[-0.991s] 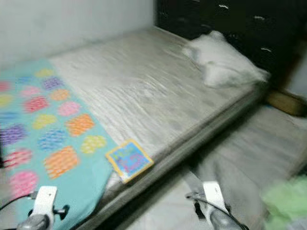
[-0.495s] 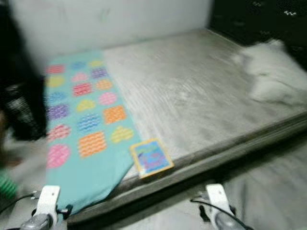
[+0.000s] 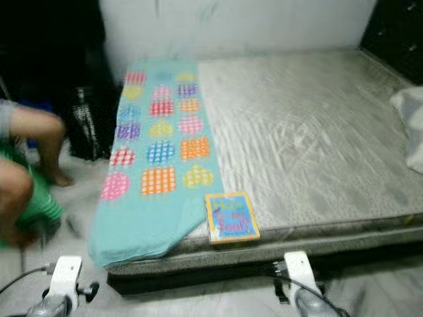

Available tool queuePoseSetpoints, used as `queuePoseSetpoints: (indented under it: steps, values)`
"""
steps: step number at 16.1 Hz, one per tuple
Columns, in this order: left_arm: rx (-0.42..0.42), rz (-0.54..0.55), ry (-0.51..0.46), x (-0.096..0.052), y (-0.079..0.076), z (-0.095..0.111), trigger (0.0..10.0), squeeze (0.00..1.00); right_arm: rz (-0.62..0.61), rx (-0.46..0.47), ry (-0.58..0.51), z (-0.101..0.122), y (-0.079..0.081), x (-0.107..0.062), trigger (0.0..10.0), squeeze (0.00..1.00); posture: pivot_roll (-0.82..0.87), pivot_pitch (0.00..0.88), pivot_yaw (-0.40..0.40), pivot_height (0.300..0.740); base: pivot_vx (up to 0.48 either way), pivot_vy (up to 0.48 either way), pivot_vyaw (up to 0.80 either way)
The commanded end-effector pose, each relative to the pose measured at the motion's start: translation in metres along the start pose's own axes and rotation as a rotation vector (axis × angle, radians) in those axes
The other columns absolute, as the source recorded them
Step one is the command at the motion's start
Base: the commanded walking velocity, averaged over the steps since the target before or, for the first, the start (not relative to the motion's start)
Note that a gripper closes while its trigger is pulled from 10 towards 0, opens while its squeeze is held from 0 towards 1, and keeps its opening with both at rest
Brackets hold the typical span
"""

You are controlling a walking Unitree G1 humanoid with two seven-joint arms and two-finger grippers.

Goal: Clean up the room

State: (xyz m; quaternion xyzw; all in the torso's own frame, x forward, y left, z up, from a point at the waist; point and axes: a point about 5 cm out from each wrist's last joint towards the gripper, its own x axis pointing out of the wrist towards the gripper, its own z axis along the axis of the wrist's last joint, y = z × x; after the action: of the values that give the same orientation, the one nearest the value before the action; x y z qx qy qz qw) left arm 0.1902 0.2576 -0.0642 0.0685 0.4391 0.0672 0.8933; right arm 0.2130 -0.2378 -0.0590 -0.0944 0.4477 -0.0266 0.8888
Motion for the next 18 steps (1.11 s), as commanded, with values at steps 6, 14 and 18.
queuePoseSetpoints:
  steps: [6,14,18]
  values:
    - [0.007,-0.001,-0.006,0.0005,0.0027,0.0041,10.0,0.0,-0.014,-0.061,0.071,-0.0061,-0.0027,-0.0003,10.0,0.0,0.01,0.065,-0.013,0.74,0.0,0.0,0.0]
    - [0.006,-0.004,-0.006,0.0006,0.0027,0.0045,10.0,0.0,-0.011,-0.038,0.078,-0.0064,-0.0022,-0.0003,10.0,1.0,0.01,0.07,-0.013,0.74,0.0,0.0,0.0]
    - [0.006,-0.005,-0.006,0.0006,0.0027,0.0047,10.0,0.0,-0.014,-0.06,0.082,-0.0058,-0.0028,-0.0002,10.0,0.0,0.01,0.07,-0.013,0.74,0.0,0.0,0.0]
